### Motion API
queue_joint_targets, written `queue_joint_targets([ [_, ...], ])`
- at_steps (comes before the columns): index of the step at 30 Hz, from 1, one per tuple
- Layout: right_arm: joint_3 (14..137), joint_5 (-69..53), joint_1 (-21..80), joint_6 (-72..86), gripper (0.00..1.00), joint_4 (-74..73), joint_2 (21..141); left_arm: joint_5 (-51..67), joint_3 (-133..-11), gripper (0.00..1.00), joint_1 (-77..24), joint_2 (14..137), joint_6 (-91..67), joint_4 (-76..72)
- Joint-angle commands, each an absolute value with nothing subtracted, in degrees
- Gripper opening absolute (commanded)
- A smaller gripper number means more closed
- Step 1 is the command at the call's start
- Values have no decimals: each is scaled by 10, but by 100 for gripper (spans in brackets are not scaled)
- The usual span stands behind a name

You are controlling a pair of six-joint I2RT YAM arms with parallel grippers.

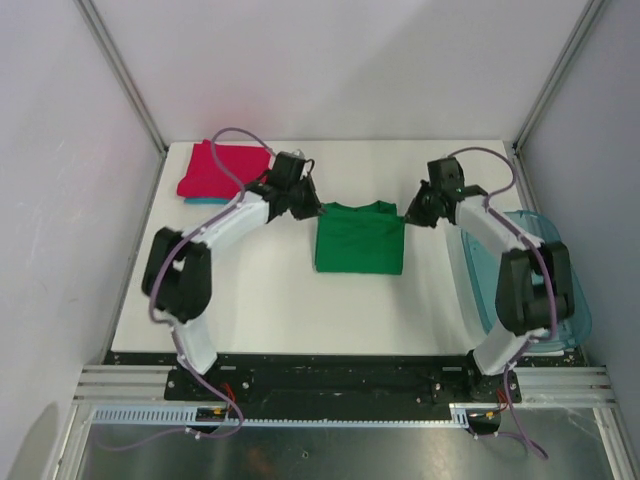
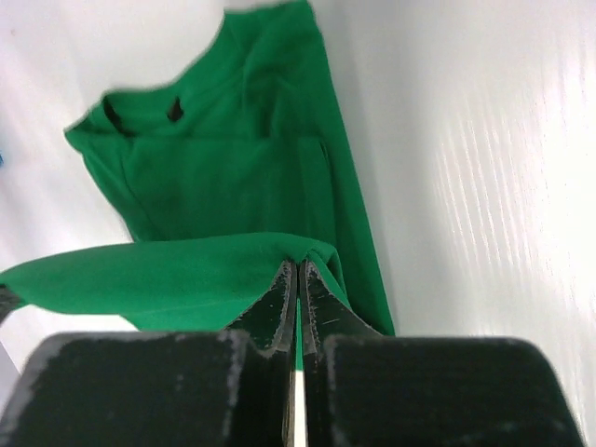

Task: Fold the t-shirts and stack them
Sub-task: Fold the long partially folded tshirt into a neat square

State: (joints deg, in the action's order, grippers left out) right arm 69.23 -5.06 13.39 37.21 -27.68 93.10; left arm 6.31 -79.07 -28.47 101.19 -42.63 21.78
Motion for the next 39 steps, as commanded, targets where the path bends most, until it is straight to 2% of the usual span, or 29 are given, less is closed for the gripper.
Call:
queue_joint_targets([
  [1, 789, -84, 113, 350, 0, -210, 1015, 97, -870, 0, -254, 1094, -396, 217],
  [12, 975, -95, 97, 358, 0, -185, 1215, 130, -1038, 0, -199, 1244, -388, 211],
  [24, 1089, -96, 113, 379, 0, -177, 1349, 109, -1079, 0, -176, 1351, -408, 195],
  [29, 1046, -74, 125, 382, 0, -191, 1338, 114, -1047, 0, -179, 1354, -413, 196],
  [39, 760, -51, 130, 405, 0, -163, 1167, 80, -849, 0, -226, 1217, -415, 187],
])
